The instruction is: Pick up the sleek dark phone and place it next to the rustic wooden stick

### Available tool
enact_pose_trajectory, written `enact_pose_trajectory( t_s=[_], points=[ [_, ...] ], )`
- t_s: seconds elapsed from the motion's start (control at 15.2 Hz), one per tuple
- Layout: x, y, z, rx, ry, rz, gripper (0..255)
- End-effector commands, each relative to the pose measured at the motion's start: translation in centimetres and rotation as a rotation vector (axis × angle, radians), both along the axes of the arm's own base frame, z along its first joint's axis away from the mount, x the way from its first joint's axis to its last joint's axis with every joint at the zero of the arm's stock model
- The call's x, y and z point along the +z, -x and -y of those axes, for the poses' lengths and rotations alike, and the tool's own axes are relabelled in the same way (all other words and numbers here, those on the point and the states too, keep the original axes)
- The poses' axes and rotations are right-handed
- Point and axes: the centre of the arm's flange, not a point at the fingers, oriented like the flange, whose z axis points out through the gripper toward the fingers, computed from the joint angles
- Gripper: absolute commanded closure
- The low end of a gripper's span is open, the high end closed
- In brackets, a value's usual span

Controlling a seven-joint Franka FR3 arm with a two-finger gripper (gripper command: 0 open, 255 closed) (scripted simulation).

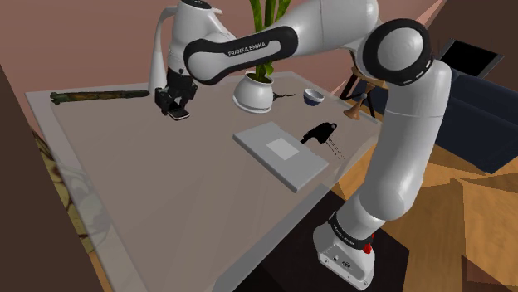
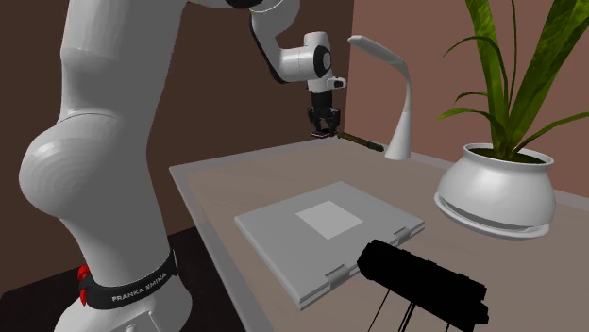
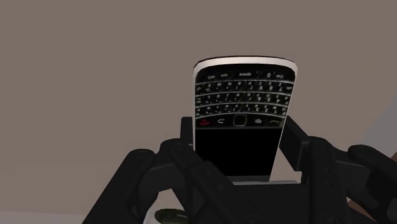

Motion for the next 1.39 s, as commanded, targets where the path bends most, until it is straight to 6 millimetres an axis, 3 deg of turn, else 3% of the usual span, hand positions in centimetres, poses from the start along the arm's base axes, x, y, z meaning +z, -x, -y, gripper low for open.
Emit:
enact_pose_trajectory(
  t_s=[0.0, 0.53, 0.59, 1.32],
  points=[
    [0.0, -2.2, 1.3, 0.001, 0.001, 0.000, 255],
    [0.0, -11.9, 5.5, 0.001, 0.001, 0.000, 255],
    [0.0, -14.0, 6.4, 0.001, 0.001, 0.000, 255],
    [-5.8, -14.0, 6.4, 0.001, 0.001, 0.000, 255]
  ],
)
